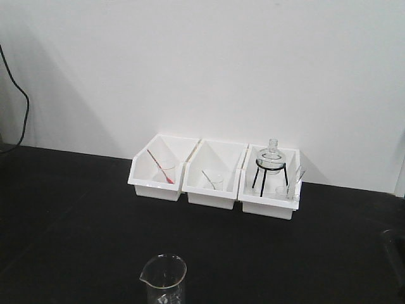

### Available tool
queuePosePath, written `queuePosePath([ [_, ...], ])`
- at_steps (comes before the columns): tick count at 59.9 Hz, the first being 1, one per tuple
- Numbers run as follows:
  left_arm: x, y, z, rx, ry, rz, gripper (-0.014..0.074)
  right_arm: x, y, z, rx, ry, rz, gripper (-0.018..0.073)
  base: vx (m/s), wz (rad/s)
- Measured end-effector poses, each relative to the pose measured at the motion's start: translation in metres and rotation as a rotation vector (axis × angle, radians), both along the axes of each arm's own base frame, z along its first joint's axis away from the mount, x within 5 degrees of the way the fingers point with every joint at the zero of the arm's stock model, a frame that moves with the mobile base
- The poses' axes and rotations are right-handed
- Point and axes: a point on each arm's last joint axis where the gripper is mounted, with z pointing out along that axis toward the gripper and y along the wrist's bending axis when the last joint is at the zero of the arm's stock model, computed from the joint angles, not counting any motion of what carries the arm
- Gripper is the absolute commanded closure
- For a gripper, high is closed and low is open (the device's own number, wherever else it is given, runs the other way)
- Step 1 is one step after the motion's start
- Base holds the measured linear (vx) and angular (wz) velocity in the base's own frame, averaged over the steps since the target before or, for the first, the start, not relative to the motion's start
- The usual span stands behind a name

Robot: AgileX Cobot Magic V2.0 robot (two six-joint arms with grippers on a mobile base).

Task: Grab transparent chemical and place on left bench
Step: 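Move the right gripper over the glass beaker and lower the pipette in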

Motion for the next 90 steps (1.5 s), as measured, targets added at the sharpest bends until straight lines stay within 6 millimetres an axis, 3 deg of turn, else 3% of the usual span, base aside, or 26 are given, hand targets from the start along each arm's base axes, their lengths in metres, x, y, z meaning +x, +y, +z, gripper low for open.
queuePosePath([
  [8,0.0,0.0,0.0,0.0,0.0,0.0,0.06,0.024,0.008,0.028,-0.061,-0.022,0.03,0.0562,0.0,0.0],
  [14,0.0,0.0,0.0,0.0,0.0,0.0,0.06,0.052,0.021,0.046,-0.073,-0.042,0.107,0.0562,0.0,0.0],
  [24,0.0,0.0,0.0,0.0,0.0,0.0,0.06,0.109,0.048,0.052,-0.086,-0.015,0.267,0.0562,0.0,0.0],
  [30,0.0,0.0,0.0,0.0,0.0,0.0,0.06,0.144,0.077,0.054,-0.097,0.023,0.362,0.0562,0.0,0.0],
  [38,0.0,0.0,0.0,0.0,0.0,0.0,0.06,0.171,0.128,0.053,-0.147,0.047,0.468,0.0562,0.0,0.0],
  [45,0.0,0.0,0.0,0.0,0.0,0.0,0.06,0.189,0.164,0.042,-0.172,0.073,0.531,0.0562,0.0,0.0],
  [54,0.0,0.0,0.0,0.0,0.0,0.0,0.06,0.205,0.192,0.02,-0.188,0.115,0.581,0.0561,0.0,0.0],
  [75,0.0,0.0,0.0,0.0,0.0,0.0,0.06,0.222,0.208,-0.025,-0.198,0.202,0.619,0.0534,0.0,0.0],
  [90,0.0,0.0,0.0,0.0,0.0,0.0,0.06,0.23,0.213,-0.056,-0.215,0.274,0.625,0.0371,0.0,0.0],
])
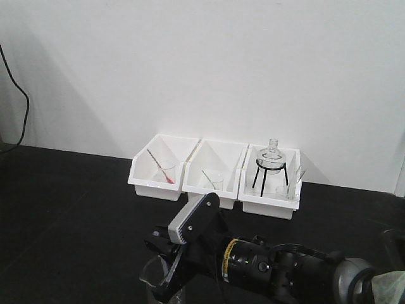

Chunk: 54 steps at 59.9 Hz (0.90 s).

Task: Grab transparent chemical and place on left bench
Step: 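Move the right gripper over the glass beaker and lower the pipette in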

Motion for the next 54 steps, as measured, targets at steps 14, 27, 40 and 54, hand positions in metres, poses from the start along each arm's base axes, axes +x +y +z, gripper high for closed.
queuePosePath([
  [14,0.0,0.0,0.0,0.0,0.0,0.0,0.06,0.002,0.001,-0.013,-0.015,0.027,-0.001,0.0095,0.0,0.0],
  [27,0.0,0.0,0.0,0.0,0.0,0.0,0.06,0.003,0.001,-0.013,-0.004,0.044,-0.006,-0.004,0.0,0.0],
  [40,0.0,0.0,0.0,0.0,0.0,0.0,0.06,-0.011,-0.01,0.021,0.028,0.078,-0.049,-0.001,0.0,0.0],
  [54,0.0,0.0,0.0,0.0,0.0,0.0,0.06,-0.078,-0.053,0.079,0.056,0.025,-0.066,-0.0003,0.0,0.0],
])
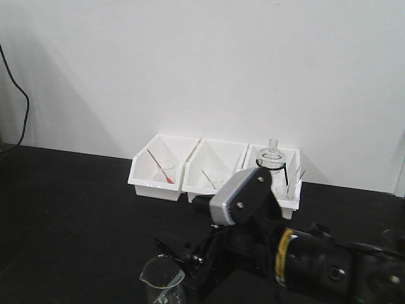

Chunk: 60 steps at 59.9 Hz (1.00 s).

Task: Grab transparent chemical and place on left bench
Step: 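Move the right gripper over the glass beaker and lower the pipette in, then open the right gripper to release the pipette into the beaker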

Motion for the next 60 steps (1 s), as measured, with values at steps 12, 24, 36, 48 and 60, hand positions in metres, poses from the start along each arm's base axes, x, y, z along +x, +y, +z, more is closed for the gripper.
queuePosePath([
  [12,0.0,0.0,0.0,0.0,0.0,0.0,0.06,-0.045,-0.029,0.008,0.009,-0.024,-0.018,-0.0003,0.0,0.0],
  [24,0.0,0.0,0.0,0.0,0.0,0.0,0.06,-0.064,-0.043,0.006,0.005,-0.032,-0.032,-0.0003,0.0,0.0],
  [36,0.0,0.0,0.0,0.0,0.0,0.0,0.06,-0.063,-0.046,0.001,-0.026,-0.015,-0.065,0.0041,0.0,0.0],
  [48,0.0,0.0,0.0,0.0,0.0,0.0,0.06,-0.064,-0.049,0.003,0.014,0.012,-0.096,0.0251,0.0,0.0],
  [60,0.0,0.0,0.0,0.0,0.0,0.0,0.06,-0.092,-0.091,0.004,0.112,0.005,-0.282,0.0564,0.0,0.0],
])
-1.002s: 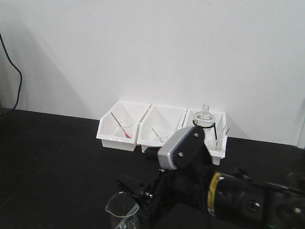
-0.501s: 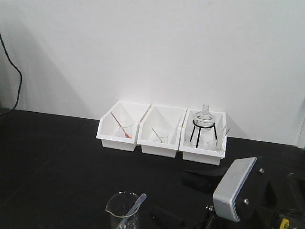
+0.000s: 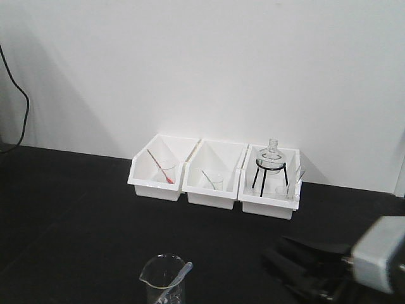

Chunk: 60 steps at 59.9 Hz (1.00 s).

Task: Grab transparent chemical and place on left bench

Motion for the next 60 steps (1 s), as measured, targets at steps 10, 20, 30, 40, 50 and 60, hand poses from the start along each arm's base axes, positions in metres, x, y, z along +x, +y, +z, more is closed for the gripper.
queuePosePath([
  [10,0.0,0.0,0.0,0.0,0.0,0.0,0.06,-0.038,-0.053,-0.027,-0.103,-0.13,-0.222,0.0569,0.0,0.0],
  [20,0.0,0.0,0.0,0.0,0.0,0.0,0.06,-0.074,-0.09,-0.058,-0.047,-0.157,-0.492,0.0566,0.0,0.0],
  [30,0.0,0.0,0.0,0.0,0.0,0.0,0.06,-0.097,-0.105,-0.097,-0.047,-0.132,-0.65,0.0566,0.0,0.0],
  [40,0.0,0.0,0.0,0.0,0.0,0.0,0.06,-0.106,-0.109,-0.108,-0.057,-0.096,-0.714,0.0566,0.0,0.0],
  [50,0.0,0.0,0.0,0.0,0.0,0.0,0.06,-0.107,-0.11,-0.112,-0.042,-0.059,-0.719,0.0566,0.0,0.0],
  [60,0.0,0.0,0.0,0.0,0.0,0.0,0.06,-0.107,-0.11,-0.112,-0.037,-0.056,-0.721,0.0566,0.0,0.0],
])
